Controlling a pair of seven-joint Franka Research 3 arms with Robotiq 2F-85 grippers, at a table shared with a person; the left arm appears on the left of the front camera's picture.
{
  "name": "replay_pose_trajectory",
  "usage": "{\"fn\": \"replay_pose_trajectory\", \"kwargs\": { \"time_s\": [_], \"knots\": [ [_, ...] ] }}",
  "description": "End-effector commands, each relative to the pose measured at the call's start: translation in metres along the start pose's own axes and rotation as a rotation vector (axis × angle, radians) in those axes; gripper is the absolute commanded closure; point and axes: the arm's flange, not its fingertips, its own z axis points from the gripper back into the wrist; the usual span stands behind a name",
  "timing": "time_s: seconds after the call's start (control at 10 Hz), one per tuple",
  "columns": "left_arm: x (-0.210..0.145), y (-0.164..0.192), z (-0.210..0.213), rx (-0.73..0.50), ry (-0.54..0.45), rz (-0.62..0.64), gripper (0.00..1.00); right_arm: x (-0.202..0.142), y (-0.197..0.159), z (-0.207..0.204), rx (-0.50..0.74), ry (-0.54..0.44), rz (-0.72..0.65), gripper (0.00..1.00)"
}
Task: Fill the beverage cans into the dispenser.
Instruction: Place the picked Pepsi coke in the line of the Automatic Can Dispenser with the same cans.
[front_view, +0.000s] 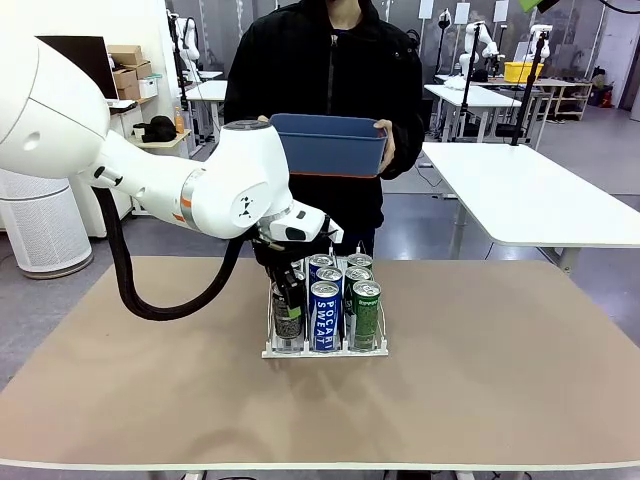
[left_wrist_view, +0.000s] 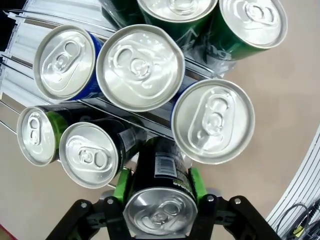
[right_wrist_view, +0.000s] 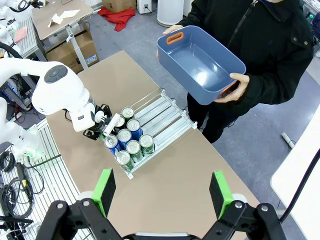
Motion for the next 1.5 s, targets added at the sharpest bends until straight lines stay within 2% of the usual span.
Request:
{"fn": "replay_pose_trajectory", "kwargs": {
  "time_s": [0.0,0.2,0.3,0.4,0.6,0.7,0.8,0.9,1.1,1.4],
  "knots": [
    [0.005,0.01,-0.002,0.044,-0.022,0.007,0.42,-0.001,0.0,-0.001,0.003,0.0,-0.002,0.0],
    [0.005,0.007,-0.011,-0.053,-0.034,-0.048,0.42,-0.001,0.0,-0.001,0.003,0.0,-0.002,0.0],
    [0.002,0.001,-0.013,-0.149,-0.007,-0.147,0.42,-0.001,0.0,-0.001,0.003,0.0,-0.002,0.0],
    [0.001,0.0,-0.011,-0.023,0.007,-0.011,0.42,-0.001,0.0,-0.001,0.003,0.0,-0.002,0.0],
    [0.001,0.0,-0.011,-0.023,0.007,-0.011,0.42,-0.001,0.0,-0.001,0.003,0.0,-0.002,0.0],
    [0.001,0.0,-0.011,-0.049,0.006,-0.045,0.28,-0.001,0.0,-0.001,0.003,0.0,-0.002,0.0],
    [0.001,-0.003,-0.003,-0.038,0.016,-0.03,0.23,-0.001,0.0,-0.001,0.003,0.0,-0.002,0.0],
    [0.001,-0.007,0.004,-0.034,0.012,-0.02,0.08,-0.001,0.0,-0.001,0.003,0.0,-0.002,0.0],
    [-0.002,-0.017,0.022,-0.003,0.001,-0.001,0.0,-0.001,0.0,-0.001,0.003,0.0,-0.002,0.0],
    [-0.004,-0.029,0.044,0.011,0.011,0.035,0.0,-0.001,0.0,-0.001,0.003,0.0,-0.002,0.0]
  ]
}}
